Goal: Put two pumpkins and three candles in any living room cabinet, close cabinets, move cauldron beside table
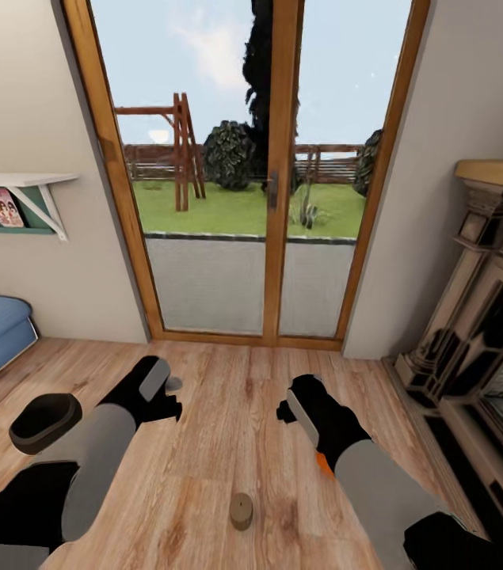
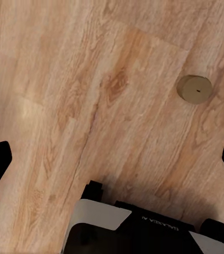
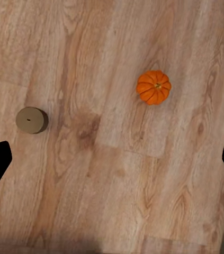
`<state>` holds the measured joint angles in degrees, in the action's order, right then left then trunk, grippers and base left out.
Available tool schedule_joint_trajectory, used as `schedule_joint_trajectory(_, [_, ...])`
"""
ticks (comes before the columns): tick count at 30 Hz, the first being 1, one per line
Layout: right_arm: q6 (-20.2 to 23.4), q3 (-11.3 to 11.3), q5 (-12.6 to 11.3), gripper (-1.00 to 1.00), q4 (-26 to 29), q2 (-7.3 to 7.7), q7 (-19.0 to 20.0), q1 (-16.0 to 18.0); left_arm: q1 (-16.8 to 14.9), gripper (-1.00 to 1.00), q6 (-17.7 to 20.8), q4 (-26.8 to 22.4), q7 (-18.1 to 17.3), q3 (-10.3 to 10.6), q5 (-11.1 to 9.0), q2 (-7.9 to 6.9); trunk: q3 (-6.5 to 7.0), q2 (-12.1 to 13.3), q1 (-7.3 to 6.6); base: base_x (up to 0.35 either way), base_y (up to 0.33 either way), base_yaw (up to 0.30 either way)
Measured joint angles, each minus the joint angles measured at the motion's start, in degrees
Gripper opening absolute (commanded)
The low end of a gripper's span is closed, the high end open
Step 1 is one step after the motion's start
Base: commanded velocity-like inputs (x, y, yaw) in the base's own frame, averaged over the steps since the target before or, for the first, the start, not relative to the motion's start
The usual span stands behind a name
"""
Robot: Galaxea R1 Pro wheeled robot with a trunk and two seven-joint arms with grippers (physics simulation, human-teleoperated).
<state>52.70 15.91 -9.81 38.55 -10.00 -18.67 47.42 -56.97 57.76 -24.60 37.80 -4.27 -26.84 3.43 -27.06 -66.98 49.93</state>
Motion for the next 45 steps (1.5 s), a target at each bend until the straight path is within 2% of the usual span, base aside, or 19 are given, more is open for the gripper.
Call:
schedule_joint_trajectory(4, [0.8,0.8,0.5,1.00,-0.6,0.00,0.0,2.3,-0.6,1.00,-0.2,0.0,0.0,0.0,-4.0,0.06,-0.72,-1.6,0.88,0.000,0.000,0.000])
schedule_joint_trajectory(6, [0.7,0.9,0.4,1.00,-1.1,0.00,0.0,2.6,-0.7,1.00,-0.3,-0.6,0.1,0.0,-5.2,0.09,-1.08,-2.4,1.32,0.000,0.000,0.000])
schedule_joint_trajectory(10, [-0.3,1.0,0.2,1.00,-1.6,0.00,0.0,2.8,-0.7,1.00,-0.3,-4.3,0.1,-0.2,-6.3,0.12,-1.80,-4.0,2.20,0.000,0.000,0.000])
schedule_joint_trajectory(13, [-3.1,1.0,0.1,1.00,-1.6,0.00,0.1,2.9,-0.7,1.00,-0.5,-6.0,0.0,-0.3,-6.6,0.12,-2.34,-5.2,2.86,0.000,0.000,0.000])
schedule_joint_trajectory(21, [-7.8,1.0,0.0,1.00,-1.7,0.00,0.1,2.9,-0.7,1.00,-2.4,-6.4,-0.1,-0.2,-6.6,0.13,-3.78,-8.4,4.62,0.000,0.000,0.000])
schedule_joint_trajectory(36, [-12.3,1.0,-0.7,1.00,-3.2,0.00,0.0,2.9,-0.7,1.00,-2.7,-6.4,-0.2,-0.2,-6.6,0.13,-6.47,-14.4,7.91,0.000,0.000,0.000])
schedule_joint_trajectory(45, [-12.9,1.0,-1.2,1.00,-3.6,0.00,1.6,2.9,-0.7,1.00,-2.7,-6.4,-0.2,-0.3,-6.6,0.13,-8.09,-18.1,9.89,0.000,0.000,0.001])
